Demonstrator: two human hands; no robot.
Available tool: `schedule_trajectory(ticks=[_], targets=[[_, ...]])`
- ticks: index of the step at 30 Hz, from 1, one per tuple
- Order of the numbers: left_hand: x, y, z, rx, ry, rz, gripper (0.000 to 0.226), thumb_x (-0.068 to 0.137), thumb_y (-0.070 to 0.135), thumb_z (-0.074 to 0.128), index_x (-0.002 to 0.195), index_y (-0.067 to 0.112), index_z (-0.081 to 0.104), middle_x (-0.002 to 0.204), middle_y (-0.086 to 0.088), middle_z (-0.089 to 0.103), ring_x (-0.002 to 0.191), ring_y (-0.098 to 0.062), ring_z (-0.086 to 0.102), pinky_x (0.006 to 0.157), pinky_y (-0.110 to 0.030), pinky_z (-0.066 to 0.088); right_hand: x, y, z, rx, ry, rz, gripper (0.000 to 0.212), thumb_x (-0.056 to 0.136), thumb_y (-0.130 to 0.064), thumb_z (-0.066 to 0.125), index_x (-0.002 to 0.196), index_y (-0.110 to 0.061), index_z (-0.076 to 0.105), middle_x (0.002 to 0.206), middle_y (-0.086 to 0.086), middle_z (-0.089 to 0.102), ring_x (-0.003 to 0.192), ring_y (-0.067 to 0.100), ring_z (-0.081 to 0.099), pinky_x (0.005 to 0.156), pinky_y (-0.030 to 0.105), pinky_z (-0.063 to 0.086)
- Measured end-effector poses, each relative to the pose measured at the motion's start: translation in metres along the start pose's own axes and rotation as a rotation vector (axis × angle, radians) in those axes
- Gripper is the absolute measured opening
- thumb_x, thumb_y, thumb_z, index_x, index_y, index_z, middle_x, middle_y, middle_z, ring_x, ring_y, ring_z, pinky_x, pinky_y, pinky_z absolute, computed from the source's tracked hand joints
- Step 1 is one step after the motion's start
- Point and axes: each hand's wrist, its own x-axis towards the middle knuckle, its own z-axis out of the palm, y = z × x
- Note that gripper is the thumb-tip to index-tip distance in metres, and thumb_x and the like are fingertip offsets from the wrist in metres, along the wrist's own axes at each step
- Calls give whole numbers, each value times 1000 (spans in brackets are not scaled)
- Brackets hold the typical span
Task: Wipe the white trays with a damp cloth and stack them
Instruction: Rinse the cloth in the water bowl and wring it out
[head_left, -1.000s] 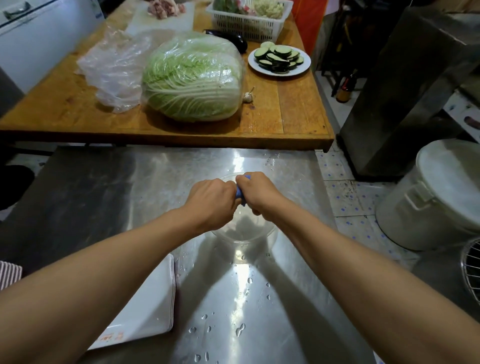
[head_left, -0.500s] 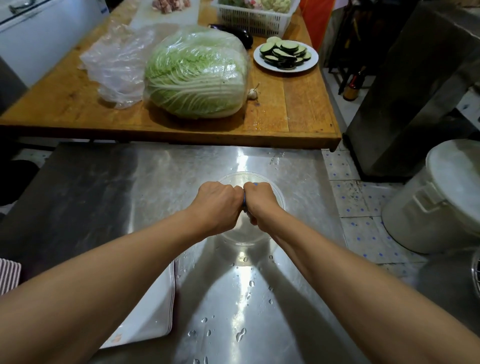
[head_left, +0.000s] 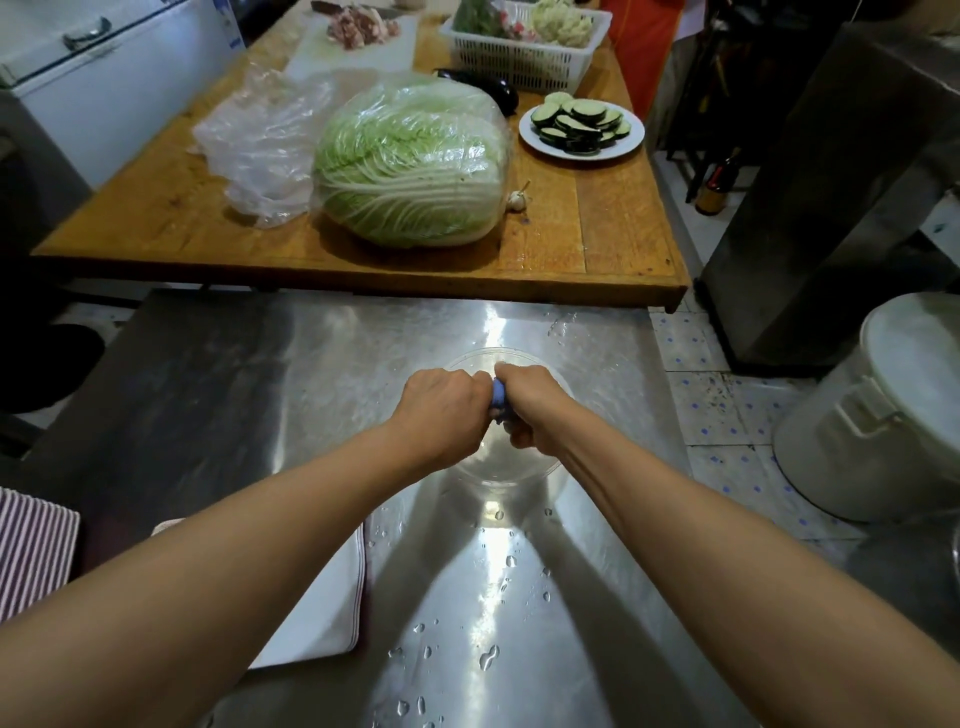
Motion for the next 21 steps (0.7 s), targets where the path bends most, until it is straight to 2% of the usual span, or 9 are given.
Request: schedule_trajectory(ticks=[3,7,10,11,13,15,17,18,21], targets=[[2,-9,-4,-355,-78,-152,23,94,38,46,95,16,52,87,-8,59,75,-26,53,59,-31,32,-8,-9,-8,-47,-75,-85,33,96,-36,42,75,-13,50,60,6,48,49,14,38,51,24,35],[0,-8,-9,-618,-205,-216,29,92,34,54,84,7,59,70,-5,50,62,-20,47,54,-30,35,-18,-9,-11,-25,-48,-64,16,92,-28,52,91,-12,58,80,7,63,64,16,58,62,29,49],[-6,-4,-15,-813,-193,-290,24,91,25,56,92,2,62,76,-12,58,65,-21,53,60,-36,47,-22,-5,-14,94,-68,-56,19,94,-31,51,86,-16,58,86,8,65,72,20,63,66,31,53],[-9,-3,-17,-922,-188,-313,18,91,21,55,98,4,59,83,-14,62,67,-22,57,62,-36,50,-24,-5,-16,131,-65,-63,18,95,-26,51,86,-13,59,84,9,65,70,20,63,64,30,53],[-14,1,-24,-1177,-189,-400,15,93,12,50,107,14,47,89,-14,65,66,-20,62,58,-30,51,-28,-4,-19,189,-52,-127,14,89,1,47,90,-3,60,88,17,63,69,22,61,58,25,55],[-19,4,-32,-1361,-218,-532,6,92,6,45,96,10,48,78,-12,68,62,-19,65,58,-28,49,-31,0,-22,174,-4,-215,33,79,18,42,92,-5,62,93,18,62,77,26,62,60,24,55],[-24,4,-36,-1519,-244,-668,14,89,5,43,81,8,54,61,-6,68,57,-17,65,59,-26,48,-39,3,-23,150,72,-307,41,75,21,43,86,-13,62,92,14,62,85,28,62,68,28,55],[-28,4,-38,-1608,-249,-721,16,88,7,41,80,9,56,57,-4,67,56,-16,66,57,-25,48,-43,4,-23,159,97,-348,42,75,21,45,89,-14,62,91,12,62,86,26,61,72,30,55],[-42,1,-41,-1786,-251,-775,20,90,19,40,90,12,59,63,-3,69,59,-17,69,53,-24,48,-58,7,-21,202,149,-454,45,76,18,52,104,-17,55,85,2,62,77,14,62,71,24,54]])
